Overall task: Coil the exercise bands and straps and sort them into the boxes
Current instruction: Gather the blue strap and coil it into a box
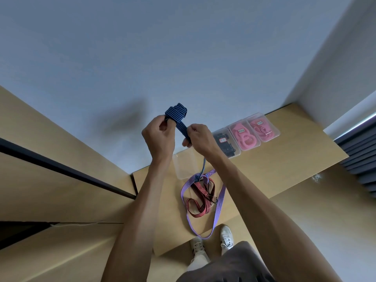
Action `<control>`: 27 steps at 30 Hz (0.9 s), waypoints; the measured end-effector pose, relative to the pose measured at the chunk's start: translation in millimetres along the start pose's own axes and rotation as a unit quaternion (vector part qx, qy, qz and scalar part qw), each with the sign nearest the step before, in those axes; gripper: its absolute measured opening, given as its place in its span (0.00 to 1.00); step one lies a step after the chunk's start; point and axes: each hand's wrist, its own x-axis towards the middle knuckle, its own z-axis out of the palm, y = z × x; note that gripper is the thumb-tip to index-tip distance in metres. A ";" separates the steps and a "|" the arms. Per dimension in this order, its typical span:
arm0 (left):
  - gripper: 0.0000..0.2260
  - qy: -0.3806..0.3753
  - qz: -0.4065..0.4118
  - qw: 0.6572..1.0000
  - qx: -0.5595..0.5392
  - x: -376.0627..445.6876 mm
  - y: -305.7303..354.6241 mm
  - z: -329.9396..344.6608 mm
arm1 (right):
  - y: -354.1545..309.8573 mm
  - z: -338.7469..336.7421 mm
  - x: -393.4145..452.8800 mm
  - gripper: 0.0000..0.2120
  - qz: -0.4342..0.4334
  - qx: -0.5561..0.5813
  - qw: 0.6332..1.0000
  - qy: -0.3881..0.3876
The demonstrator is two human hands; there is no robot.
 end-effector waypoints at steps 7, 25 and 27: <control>0.05 0.063 0.194 0.974 0.100 33.4 23.9 -10.6 | -14.9 -17.6 -11.6 0.17 -0.147 0.002 0.987 0.060; 0.07 -0.412 -0.017 0.910 0.051 12.4 6.1 -39.4 | -10.4 -75.7 -5.2 0.11 -0.091 0.047 0.988 -0.118; 0.07 -0.415 -0.011 0.908 0.057 10.8 6.2 -35.5 | -7.2 -72.0 -5.2 0.12 -0.086 0.033 0.989 -0.117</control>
